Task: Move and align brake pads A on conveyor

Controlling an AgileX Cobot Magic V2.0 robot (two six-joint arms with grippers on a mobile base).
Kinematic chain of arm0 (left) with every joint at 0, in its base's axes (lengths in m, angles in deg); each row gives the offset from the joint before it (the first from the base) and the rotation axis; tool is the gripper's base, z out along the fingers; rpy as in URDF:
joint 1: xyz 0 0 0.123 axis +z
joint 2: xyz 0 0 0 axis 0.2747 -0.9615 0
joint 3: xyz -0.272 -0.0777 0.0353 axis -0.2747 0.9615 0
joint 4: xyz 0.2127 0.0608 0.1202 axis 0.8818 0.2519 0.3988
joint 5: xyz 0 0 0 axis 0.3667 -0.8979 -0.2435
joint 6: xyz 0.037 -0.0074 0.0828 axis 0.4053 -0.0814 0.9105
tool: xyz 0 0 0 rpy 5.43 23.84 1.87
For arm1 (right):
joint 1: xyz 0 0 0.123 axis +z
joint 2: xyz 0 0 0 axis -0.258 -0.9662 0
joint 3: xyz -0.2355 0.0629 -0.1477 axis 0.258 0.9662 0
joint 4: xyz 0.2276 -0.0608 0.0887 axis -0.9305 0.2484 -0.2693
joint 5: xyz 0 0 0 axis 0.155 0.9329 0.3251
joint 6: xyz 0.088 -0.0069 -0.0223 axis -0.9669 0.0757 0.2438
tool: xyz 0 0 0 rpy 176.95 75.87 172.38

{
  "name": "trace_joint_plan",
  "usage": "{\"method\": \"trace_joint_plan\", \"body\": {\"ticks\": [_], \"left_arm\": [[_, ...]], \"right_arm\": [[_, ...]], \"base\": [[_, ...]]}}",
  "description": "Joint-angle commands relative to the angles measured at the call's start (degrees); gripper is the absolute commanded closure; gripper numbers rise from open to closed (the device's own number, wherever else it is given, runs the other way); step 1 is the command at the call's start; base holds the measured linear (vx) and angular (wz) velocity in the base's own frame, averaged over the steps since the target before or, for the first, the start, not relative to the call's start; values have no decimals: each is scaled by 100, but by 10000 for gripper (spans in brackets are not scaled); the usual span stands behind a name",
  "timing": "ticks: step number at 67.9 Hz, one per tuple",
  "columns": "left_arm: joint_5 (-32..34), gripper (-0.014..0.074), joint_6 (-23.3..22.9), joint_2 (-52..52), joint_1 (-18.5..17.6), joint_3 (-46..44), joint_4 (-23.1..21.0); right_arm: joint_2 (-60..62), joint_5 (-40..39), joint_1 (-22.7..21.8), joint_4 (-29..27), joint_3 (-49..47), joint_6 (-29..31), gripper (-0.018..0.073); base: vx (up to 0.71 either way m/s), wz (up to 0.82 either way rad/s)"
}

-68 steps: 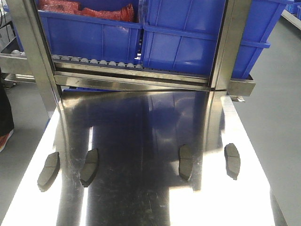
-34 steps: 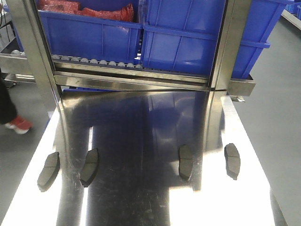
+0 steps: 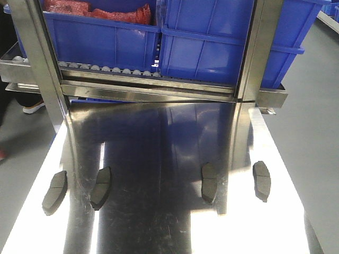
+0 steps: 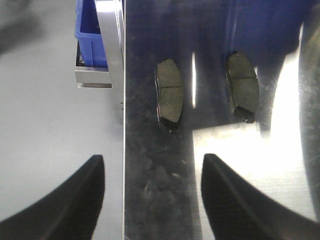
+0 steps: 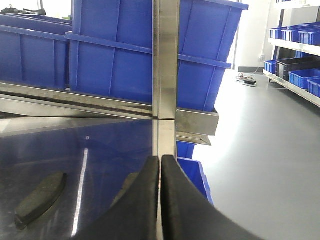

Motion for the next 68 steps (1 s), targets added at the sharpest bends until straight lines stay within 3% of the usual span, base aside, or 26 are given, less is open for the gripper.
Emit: {"method": "trace_joint_plan", "body": {"ticks": [1,26,39,54,68], "left_arm": [[405,135,-2,-42,2,-211,-65],[404,135,-157,-368,2,-496,-325],[-128,135,45,-1645,2,-1468,-390],[-334,135,762,-3295,2,-2163,-1068],[-336,135,862,-4430,-4,-2607,-1107]], "right_arm": [[74,-414,-24,17,67,68,571],[74,-414,-24,17,67,68,571],[74,-414,-24,17,67,68,571],[74,-414,-24,17,67,68,571],[74,-414,-24,17,67,68,571]], "base": [[0,0],[0,0],[0,0],[0,0],[0,0]]}}
